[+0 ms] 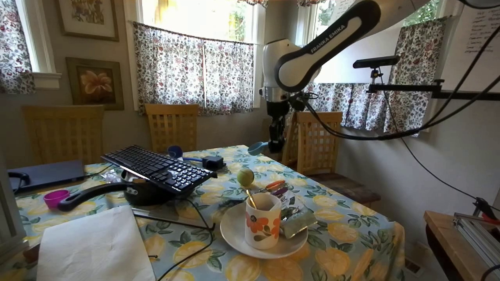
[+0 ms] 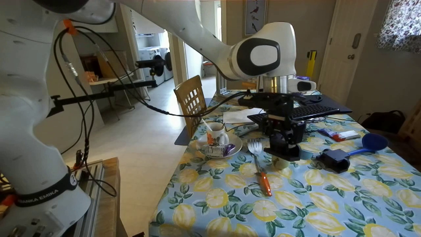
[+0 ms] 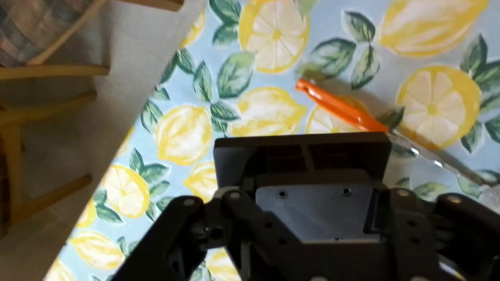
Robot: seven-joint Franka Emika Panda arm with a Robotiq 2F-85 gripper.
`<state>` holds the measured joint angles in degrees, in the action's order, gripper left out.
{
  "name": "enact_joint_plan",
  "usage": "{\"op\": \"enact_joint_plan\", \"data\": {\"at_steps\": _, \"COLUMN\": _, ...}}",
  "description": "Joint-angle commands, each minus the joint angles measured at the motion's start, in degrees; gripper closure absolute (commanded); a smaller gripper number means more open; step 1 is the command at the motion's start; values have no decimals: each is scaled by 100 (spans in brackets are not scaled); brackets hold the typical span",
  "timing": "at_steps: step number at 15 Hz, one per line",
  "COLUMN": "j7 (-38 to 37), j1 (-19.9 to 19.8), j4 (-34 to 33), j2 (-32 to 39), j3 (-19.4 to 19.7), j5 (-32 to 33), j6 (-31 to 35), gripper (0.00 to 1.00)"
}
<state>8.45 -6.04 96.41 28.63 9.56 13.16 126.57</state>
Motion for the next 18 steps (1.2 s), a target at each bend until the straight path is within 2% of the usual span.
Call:
{"op": "enact_joint_plan", "data": {"at_steps": 1, "j7": -1203, "j1": 400, "j4": 891, "j2": -772, "j3": 388, "j5": 956, "j6": -359, "gripper": 66}}
{"op": "enact_joint_plan", "data": {"at_steps": 4, "j7": -2451, "j1": 651, "j4": 1000, "j2": -883, "j3": 518, "j5": 1635, "j6": -617, "gripper": 66}}
{"op": "enact_joint_plan", "data": {"at_steps": 5, "j7": -1777, "j1": 337, "j4": 726, "j2": -637, "j3": 311, "j5": 1266, "j6": -453, "gripper": 66}}
{"op": "enact_joint_plan", "data": {"at_steps": 6, "j7": -1892, "j1": 365, "j4": 752, "j2": -662, "j3": 303, "j5": 1320, "j6": -481, "gripper": 41}}
{"op": "enact_joint_plan", "data": {"at_steps": 9, "j7": -1876, "j1": 344, "j4": 753, "j2": -639, "j3": 284, "j5": 1314, "j6": -478, "gripper": 41}}
{"op": "enact_joint_plan", "data": {"at_steps": 10, "j7": -1870, "j1": 333, "j4": 753, "j2": -638, "j3": 286, "j5": 1313, "j6": -478, "gripper": 66}}
{"op": "enact_joint_plan", "data": {"at_steps": 15, "j7": 306, "j1": -158, "j4": 324, "j2": -277, "j3": 12, "j5": 1026, "j6": -574, "gripper": 66}}
{"op": "enact_joint_plan", "data": {"at_steps": 18, "j7": 1376, "j1": -399, "j4": -43, "j2": -120, "j3": 56, "j5": 1264, "j6": -785, "gripper": 66}}
